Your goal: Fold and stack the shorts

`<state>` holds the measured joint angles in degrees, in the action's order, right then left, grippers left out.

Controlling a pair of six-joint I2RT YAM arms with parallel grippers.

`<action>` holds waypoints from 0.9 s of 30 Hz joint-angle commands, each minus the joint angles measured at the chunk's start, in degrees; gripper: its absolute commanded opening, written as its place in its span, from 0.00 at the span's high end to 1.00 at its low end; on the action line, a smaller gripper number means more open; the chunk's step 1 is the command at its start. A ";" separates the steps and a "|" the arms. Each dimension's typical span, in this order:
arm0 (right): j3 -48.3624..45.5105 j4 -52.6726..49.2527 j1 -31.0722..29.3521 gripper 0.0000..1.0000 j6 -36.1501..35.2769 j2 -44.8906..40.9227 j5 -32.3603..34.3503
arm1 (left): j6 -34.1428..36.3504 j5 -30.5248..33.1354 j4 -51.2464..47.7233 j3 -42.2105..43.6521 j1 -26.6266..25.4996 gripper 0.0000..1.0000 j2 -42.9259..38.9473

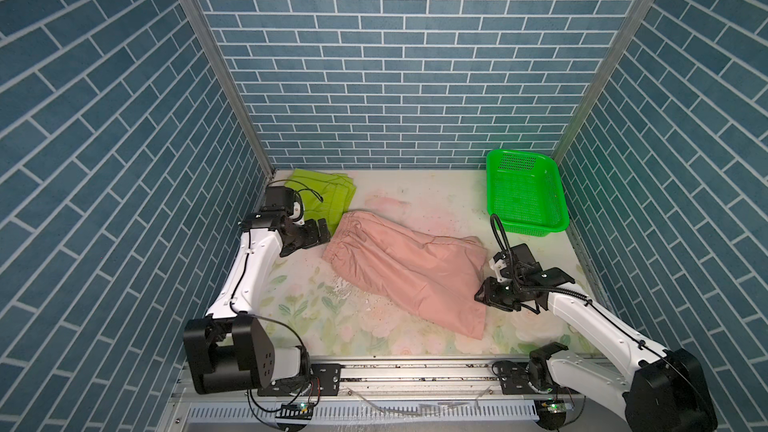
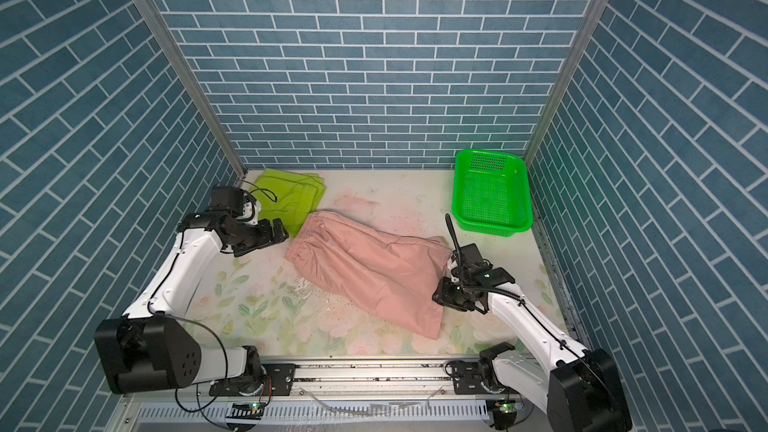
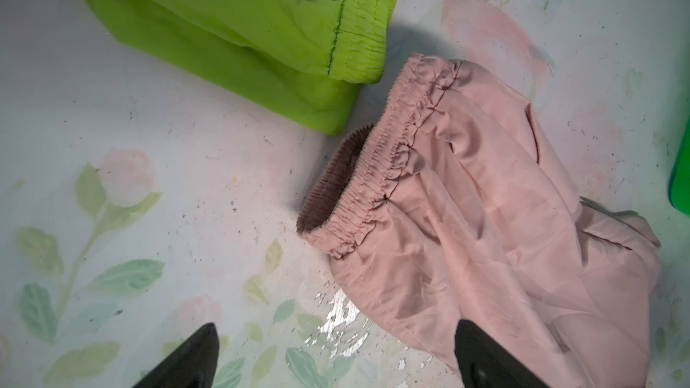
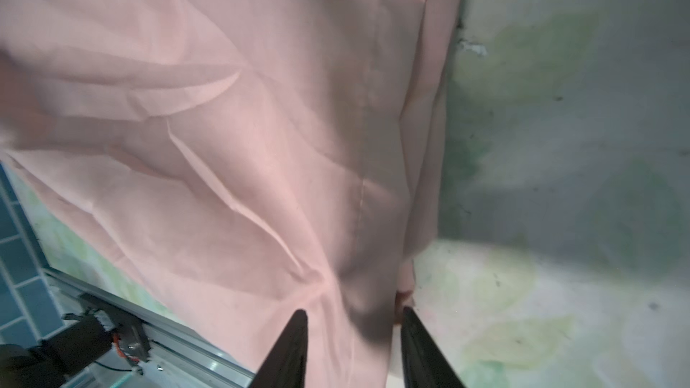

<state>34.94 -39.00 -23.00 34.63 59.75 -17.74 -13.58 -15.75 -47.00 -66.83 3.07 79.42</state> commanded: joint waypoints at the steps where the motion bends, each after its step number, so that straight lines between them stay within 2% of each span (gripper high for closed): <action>1: 4.12 -4.40 0.41 0.45 -0.55 -0.95 6.77 | 0.62 -3.29 6.09 -1.00 -1.58 0.00 5.09; 3: 6.06 -4.37 0.69 0.42 -1.84 -0.35 9.90 | 0.54 -0.07 8.08 -2.90 -3.77 0.00 8.23; 7: 8.35 -0.23 2.79 0.37 -5.60 2.09 12.37 | 4.99 5.00 12.50 -6.08 -7.37 0.00 14.37; 12: 8.93 9.86 7.93 0.33 -9.28 9.73 7.61 | 7.66 10.17 12.36 -11.64 -7.29 0.00 21.45; 17: 10.28 17.04 9.88 0.31 -12.32 18.25 4.55 | 10.34 2.80 17.94 -13.25 -7.33 0.00 24.65; 27: 11.49 25.02 13.86 0.31 -13.36 28.08 -0.03 | 14.16 -1.91 18.89 -17.42 -7.33 0.00 32.80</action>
<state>44.73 -17.61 -9.74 23.05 85.80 -15.44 -1.23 -15.31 -28.56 -82.87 -4.16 110.45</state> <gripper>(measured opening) 0.687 0.996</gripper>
